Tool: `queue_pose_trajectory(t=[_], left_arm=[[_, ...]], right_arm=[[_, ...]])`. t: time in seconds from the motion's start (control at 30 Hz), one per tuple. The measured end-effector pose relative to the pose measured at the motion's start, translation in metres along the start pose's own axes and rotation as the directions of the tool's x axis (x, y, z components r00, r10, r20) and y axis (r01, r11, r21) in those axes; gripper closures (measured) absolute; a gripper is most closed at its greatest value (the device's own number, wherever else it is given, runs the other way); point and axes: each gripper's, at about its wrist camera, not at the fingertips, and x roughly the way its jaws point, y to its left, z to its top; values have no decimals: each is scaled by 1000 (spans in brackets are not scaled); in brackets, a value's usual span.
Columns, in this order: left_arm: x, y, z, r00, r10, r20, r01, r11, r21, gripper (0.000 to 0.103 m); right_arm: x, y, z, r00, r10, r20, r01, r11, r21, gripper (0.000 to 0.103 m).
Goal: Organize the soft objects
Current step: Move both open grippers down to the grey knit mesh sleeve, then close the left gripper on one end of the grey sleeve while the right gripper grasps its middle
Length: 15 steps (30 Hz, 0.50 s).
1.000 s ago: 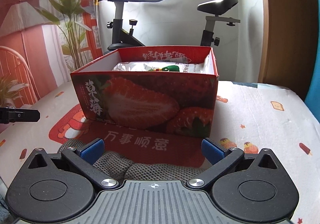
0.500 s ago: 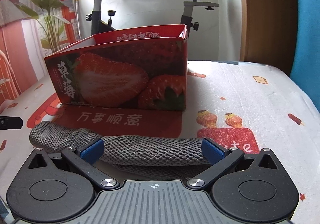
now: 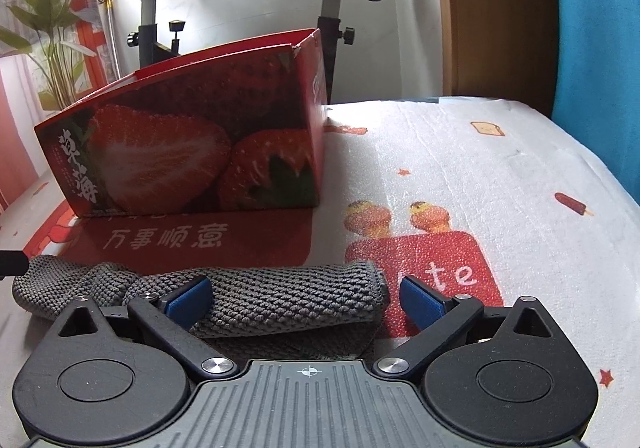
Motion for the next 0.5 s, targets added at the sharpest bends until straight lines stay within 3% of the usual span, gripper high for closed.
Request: queue_pose_trajectory(t=[0.5], left_arm=[[25, -2, -5, 998, -8, -65, 7, 1000, -16, 16]], right_arm=[[5, 12, -2, 996, 85, -22, -87, 993, -84, 25]])
